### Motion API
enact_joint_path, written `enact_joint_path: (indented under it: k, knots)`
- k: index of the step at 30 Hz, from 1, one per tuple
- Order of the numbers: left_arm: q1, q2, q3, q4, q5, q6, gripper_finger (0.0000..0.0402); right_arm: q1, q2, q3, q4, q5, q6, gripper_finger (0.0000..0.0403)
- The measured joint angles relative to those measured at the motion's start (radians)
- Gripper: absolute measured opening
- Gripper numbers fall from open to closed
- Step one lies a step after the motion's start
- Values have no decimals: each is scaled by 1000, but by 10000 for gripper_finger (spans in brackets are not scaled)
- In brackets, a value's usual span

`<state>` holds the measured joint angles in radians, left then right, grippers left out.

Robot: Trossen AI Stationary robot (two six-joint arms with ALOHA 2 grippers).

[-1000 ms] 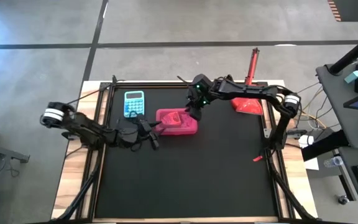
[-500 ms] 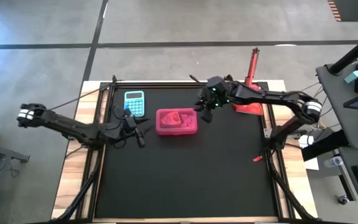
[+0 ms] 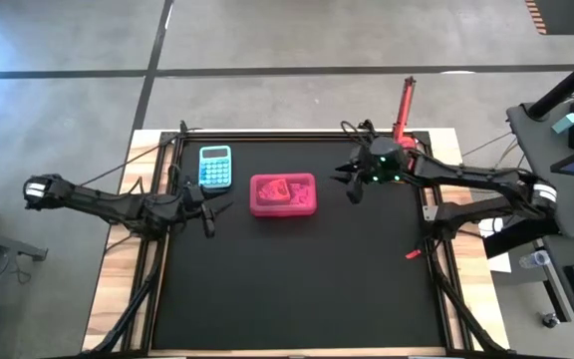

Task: Pack school essentials
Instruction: Return to Home Position

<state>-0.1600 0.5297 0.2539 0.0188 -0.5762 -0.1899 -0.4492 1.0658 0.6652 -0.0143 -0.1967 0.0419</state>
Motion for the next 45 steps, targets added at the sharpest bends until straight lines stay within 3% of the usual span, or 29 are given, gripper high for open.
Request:
enact_joint_path:
  k: [7,15,21,27,30,37,45]
  knots:
    - [1,-99,0,-149,-2,-119,164,16,-128,-121,28,59,46,134]
    - [1,-232,-14,-143,-40,-49,164,58,-223,-234,57,116,82,134]
    - [1,-340,-121,-122,-70,-95,164,92,-251,-283,64,180,120,134]
    - [1,-423,-232,35,-57,-80,164,117,-252,-362,189,182,161,134]
    - [0,-429,-240,79,-38,-11,164,127,-252,-408,257,183,181,134]
    - [1,-432,-245,216,-39,-8,164,140,-248,-530,455,199,234,134]
    - [1,-392,-246,377,-38,136,164,140,-247,-653,689,201,249,134]
